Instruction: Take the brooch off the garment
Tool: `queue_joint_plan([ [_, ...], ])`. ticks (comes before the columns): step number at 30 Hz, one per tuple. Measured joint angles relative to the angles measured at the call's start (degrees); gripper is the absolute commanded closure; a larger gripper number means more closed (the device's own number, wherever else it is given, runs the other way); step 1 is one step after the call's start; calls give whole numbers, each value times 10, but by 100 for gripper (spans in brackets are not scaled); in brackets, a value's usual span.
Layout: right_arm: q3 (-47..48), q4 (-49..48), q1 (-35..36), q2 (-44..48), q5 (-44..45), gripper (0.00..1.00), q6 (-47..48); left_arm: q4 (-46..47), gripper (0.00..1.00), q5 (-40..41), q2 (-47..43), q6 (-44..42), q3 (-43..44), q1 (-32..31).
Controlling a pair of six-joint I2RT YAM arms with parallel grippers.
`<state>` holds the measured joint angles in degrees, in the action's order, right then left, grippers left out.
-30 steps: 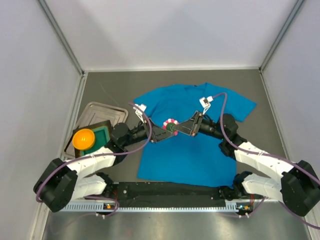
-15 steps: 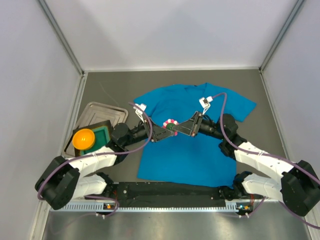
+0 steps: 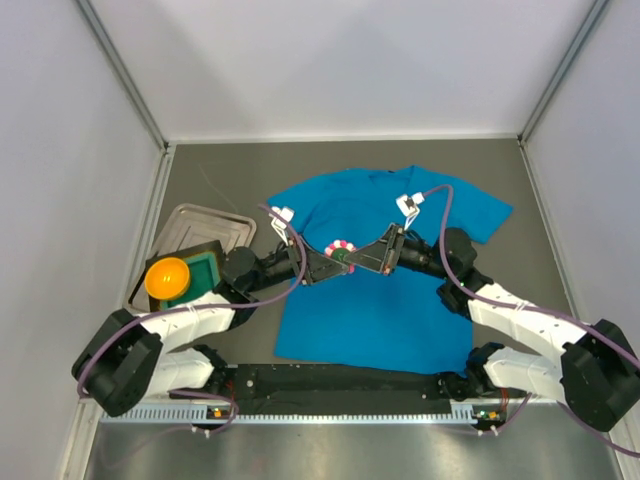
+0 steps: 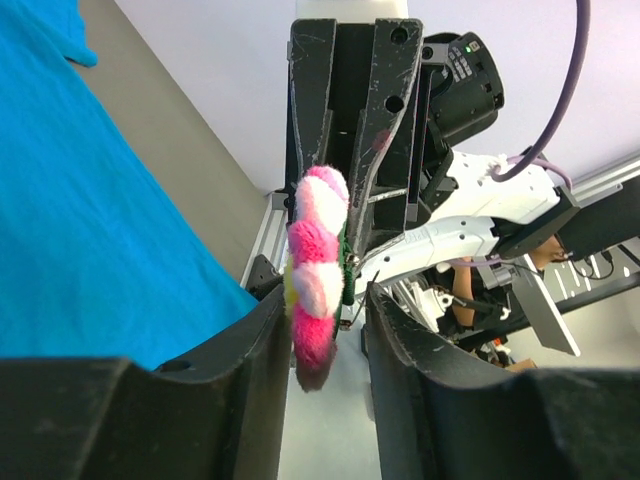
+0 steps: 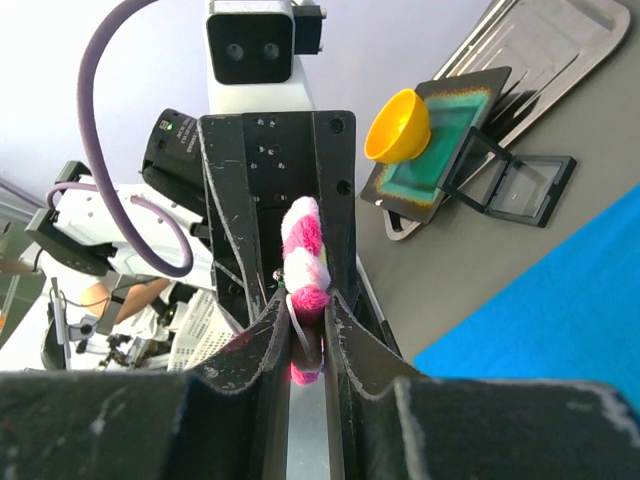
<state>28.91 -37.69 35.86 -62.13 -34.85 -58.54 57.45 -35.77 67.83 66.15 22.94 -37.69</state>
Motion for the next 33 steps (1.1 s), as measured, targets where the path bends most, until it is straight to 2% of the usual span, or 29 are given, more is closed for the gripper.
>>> queue_joint_plan([
  [7, 0, -9, 0, -6, -16, 100, 0, 14, 67, -18, 11, 7, 0, 0],
  [18, 0, -17, 0, -6, -21, 100, 0, 26, 66, -21, 11, 13, -3, 0],
  [23, 0, -17, 0, -6, -21, 100, 0, 30, 61, -18, 10, 14, -5, 0],
  [33, 0, -17, 0, -6, -21, 100, 0, 43, 66, -14, 11, 19, -11, -1],
])
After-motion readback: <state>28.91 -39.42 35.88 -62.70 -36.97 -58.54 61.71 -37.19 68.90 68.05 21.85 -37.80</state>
